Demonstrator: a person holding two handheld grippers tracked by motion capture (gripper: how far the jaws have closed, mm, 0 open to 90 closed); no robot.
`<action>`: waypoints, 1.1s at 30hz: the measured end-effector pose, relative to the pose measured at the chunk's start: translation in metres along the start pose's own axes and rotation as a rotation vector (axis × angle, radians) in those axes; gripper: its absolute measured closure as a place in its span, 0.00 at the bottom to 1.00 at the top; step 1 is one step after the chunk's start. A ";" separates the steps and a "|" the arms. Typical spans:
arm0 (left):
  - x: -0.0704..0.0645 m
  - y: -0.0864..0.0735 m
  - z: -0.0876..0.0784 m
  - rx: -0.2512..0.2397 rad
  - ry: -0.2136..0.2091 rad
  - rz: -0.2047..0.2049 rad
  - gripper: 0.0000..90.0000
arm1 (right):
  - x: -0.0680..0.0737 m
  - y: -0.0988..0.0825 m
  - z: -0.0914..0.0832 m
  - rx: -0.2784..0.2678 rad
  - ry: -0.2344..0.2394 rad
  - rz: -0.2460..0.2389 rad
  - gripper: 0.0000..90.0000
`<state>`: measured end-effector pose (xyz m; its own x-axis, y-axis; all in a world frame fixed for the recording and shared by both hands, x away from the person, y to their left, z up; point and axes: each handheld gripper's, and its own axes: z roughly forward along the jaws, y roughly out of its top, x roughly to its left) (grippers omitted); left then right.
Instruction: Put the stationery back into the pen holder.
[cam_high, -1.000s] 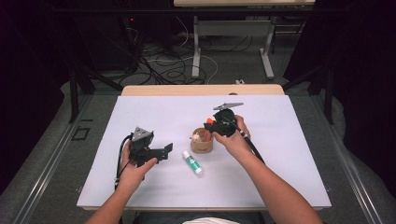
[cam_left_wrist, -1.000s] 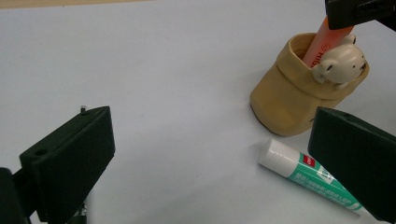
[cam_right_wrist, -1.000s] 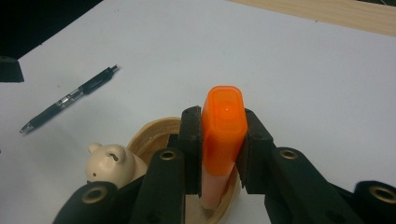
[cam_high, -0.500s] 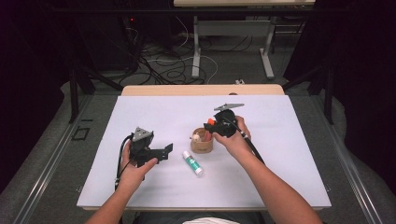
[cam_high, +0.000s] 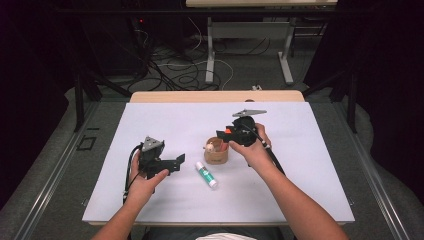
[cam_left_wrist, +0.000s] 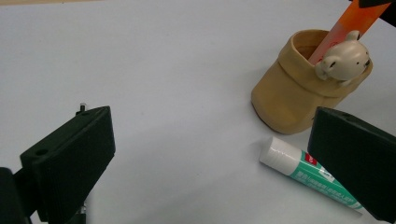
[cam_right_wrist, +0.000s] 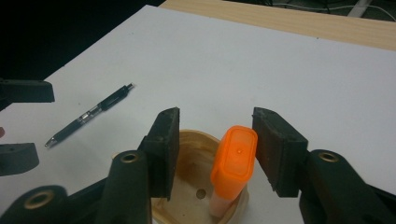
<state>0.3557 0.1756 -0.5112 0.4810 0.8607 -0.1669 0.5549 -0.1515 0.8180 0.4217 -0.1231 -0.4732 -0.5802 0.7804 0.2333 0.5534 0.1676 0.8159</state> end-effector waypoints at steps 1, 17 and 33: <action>0.001 0.000 0.000 0.003 0.002 0.008 0.01 | 0.000 0.000 -0.001 -0.004 0.002 -0.001 0.54; 0.001 0.000 0.000 0.006 0.004 -0.005 0.01 | 0.005 0.003 -0.021 -0.033 0.010 -0.064 0.36; 0.000 -0.001 0.001 0.007 0.002 -0.008 0.02 | 0.021 0.003 -0.054 -0.019 0.042 -0.106 0.26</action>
<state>0.3559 0.1757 -0.5120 0.4751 0.8629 -0.1725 0.5636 -0.1478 0.8127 0.3788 -0.1390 -0.4367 -0.6596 0.7330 0.1662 0.4763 0.2365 0.8469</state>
